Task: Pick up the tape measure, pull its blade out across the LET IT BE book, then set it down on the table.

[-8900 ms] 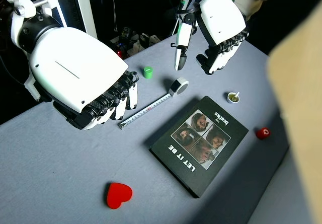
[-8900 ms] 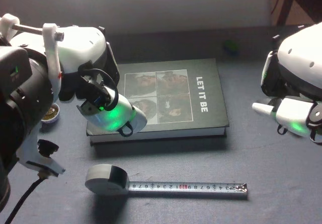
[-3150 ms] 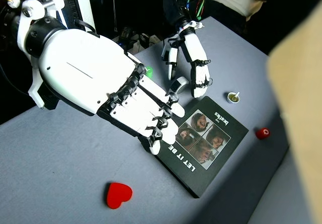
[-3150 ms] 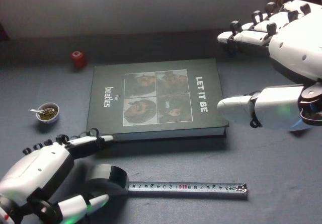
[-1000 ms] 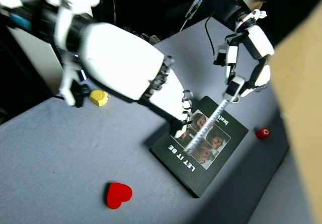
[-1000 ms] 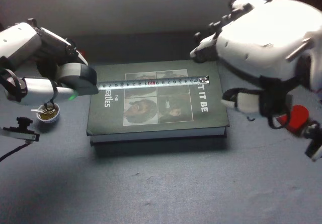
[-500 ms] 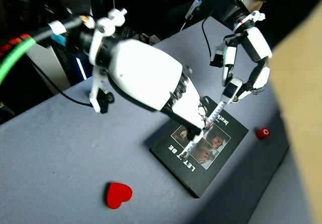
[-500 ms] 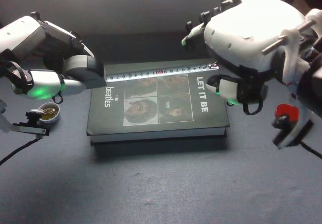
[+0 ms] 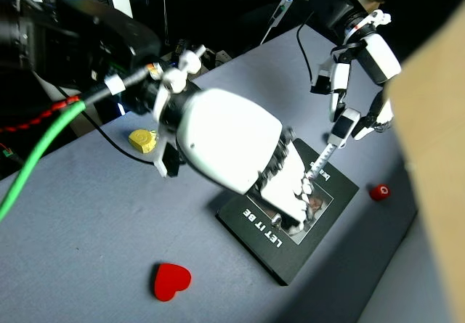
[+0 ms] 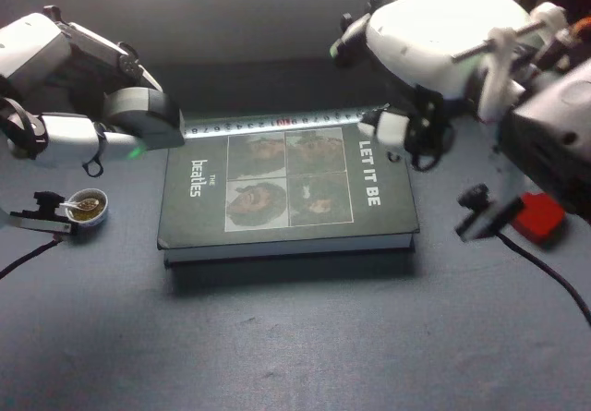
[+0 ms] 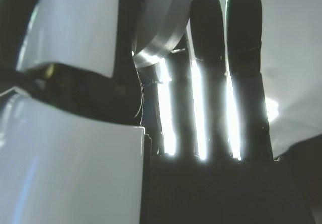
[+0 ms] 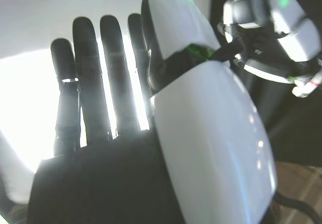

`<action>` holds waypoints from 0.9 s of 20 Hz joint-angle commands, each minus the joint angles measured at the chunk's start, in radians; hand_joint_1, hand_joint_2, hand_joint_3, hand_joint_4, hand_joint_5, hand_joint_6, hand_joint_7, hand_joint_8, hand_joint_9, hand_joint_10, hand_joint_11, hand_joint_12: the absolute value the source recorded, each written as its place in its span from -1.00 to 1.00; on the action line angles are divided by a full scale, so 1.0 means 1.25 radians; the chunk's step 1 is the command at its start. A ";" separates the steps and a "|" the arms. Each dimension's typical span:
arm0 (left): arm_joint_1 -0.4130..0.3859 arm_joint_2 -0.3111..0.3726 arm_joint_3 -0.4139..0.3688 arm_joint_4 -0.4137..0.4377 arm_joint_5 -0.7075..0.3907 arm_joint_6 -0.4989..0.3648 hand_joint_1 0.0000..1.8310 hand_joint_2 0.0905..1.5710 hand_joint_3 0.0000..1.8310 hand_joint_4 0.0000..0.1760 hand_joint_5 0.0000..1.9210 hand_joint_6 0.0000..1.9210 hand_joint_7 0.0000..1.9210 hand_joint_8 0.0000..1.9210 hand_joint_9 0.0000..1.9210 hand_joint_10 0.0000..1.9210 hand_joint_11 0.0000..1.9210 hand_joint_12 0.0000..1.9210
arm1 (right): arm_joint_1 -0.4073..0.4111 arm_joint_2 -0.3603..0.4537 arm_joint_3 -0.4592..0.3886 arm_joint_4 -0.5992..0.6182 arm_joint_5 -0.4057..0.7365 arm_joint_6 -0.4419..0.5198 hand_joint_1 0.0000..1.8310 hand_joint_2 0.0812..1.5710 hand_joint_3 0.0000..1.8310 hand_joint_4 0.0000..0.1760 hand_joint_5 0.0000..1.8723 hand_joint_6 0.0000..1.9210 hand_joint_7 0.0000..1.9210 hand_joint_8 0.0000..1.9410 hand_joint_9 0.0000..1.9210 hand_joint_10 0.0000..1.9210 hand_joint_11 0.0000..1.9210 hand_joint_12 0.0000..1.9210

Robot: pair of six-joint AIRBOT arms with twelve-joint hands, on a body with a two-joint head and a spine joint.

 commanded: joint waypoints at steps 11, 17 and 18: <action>-0.019 0.003 0.009 0.009 -0.097 -0.010 0.52 0.31 -1.00 -1.00 0.16 -0.40 0.16 -0.16 0.00 0.21 -0.14 0.05 | 0.000 -0.086 0.054 -0.095 0.086 0.062 0.18 0.44 -1.00 -1.00 -0.32 -0.99 -0.32 -0.99 -0.35 -0.98 -0.84 0.21; -0.019 0.003 0.009 0.009 -0.100 -0.015 0.52 0.32 -1.00 -1.00 0.18 -0.42 0.13 -0.14 -0.01 0.21 -0.14 0.04 | -0.006 -0.122 0.094 -0.094 0.090 0.058 0.19 0.45 -1.00 -1.00 -0.31 -0.99 -0.30 -0.99 -0.32 -0.97 -0.83 0.21; -0.020 0.002 0.010 0.009 -0.100 -0.024 0.52 0.32 -1.00 -1.00 0.18 -0.42 0.13 -0.14 -0.01 0.21 -0.14 0.04 | -0.008 -0.129 0.105 -0.094 0.091 0.059 0.19 0.44 -1.00 -1.00 -0.31 -0.99 -0.30 -0.99 -0.33 -0.98 -0.84 0.21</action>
